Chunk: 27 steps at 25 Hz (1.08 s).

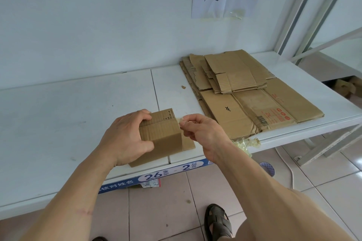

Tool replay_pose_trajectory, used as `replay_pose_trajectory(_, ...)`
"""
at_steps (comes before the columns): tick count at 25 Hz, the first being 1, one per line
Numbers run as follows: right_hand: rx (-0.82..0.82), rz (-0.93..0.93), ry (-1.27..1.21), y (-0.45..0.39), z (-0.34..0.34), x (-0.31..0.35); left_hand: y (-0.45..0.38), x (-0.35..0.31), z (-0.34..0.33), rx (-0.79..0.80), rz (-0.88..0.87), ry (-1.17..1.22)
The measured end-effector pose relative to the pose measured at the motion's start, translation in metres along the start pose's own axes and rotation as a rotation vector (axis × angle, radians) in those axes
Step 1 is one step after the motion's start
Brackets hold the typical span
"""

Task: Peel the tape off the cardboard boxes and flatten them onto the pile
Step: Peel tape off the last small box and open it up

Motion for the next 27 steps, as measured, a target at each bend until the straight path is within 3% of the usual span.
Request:
replay_pose_trajectory(9,-0.267,0.132,0.056,0.041,0.095,0.026,0.016,-0.025,0.008,-0.099,0.051,-0.11)
replay_pose_trajectory(15,-0.266,0.329,1.187,0.061,0.098,0.018,0.021,-0.058,0.008,-0.105,0.015,-0.131)
replay_pose_trajectory(17,-0.299,0.439,1.44,0.057,0.094,0.014,0.024,-0.064,0.008,-0.125,0.012,-0.117)
replay_pose_trajectory(21,-0.331,0.515,1.478,0.045,0.089,0.001,0.024,-0.061,0.012,-0.163,0.024,-0.107)
replay_pose_trajectory(27,-0.256,0.415,1.476,0.024,0.067,-0.021,0.013,-0.045,0.013,-0.188,0.056,-0.104)
Point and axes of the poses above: each hand's wrist, its own y-axis away from the middle knuckle, its own z-axis out of the back of the hand, x = y × z, the point moved 8 cm from there along -y, towards the middle knuckle
